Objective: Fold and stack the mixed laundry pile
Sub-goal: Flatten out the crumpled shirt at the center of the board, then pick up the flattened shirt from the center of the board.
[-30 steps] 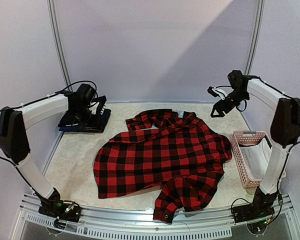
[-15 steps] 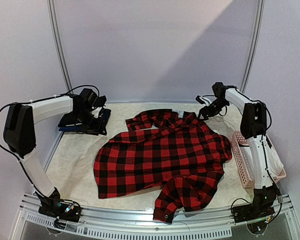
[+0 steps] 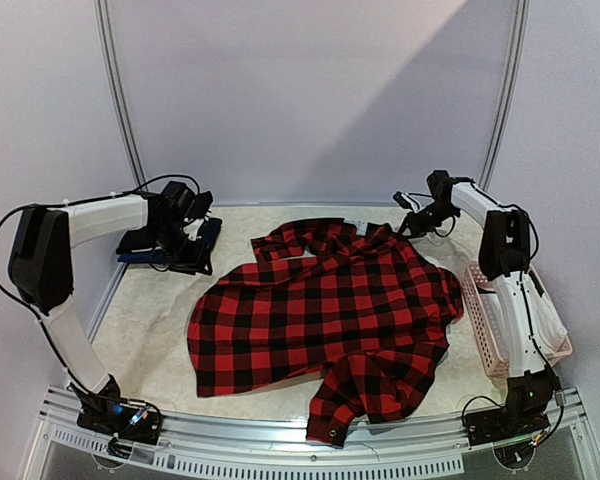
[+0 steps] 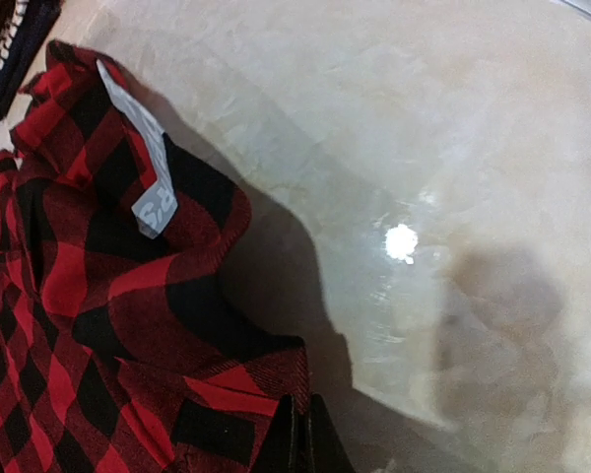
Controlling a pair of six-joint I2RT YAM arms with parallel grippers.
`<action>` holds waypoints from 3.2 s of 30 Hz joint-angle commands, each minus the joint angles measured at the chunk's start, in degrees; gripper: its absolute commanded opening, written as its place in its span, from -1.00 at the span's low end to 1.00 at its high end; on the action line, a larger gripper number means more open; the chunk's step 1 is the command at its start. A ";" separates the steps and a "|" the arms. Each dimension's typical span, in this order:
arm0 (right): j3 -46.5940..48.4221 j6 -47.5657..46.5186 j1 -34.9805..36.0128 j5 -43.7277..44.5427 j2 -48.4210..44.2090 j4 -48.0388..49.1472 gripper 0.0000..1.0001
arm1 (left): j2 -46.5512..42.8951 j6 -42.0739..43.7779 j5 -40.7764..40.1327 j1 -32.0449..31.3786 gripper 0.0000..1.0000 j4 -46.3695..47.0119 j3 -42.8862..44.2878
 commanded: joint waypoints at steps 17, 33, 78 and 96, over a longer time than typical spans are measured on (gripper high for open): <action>-22.43 12.51 -11.63 -8.53 -15.91 11.46 -1.00 | 10.91 32.54 -6.47 -12.06 -0.03 9.48 15.25; -22.32 12.99 -11.62 -10.10 -14.29 10.38 -1.00 | 37.41 55.83 -17.95 -18.10 -0.03 6.55 44.71; -21.73 14.69 -11.50 -13.33 -13.36 11.82 -1.00 | 34.90 62.32 -26.23 -16.86 -1.00 8.79 46.18; -33.06 14.26 -11.11 -20.21 -35.44 17.32 -1.00 | 12.22 52.16 -32.34 -14.40 -1.00 -7.30 40.98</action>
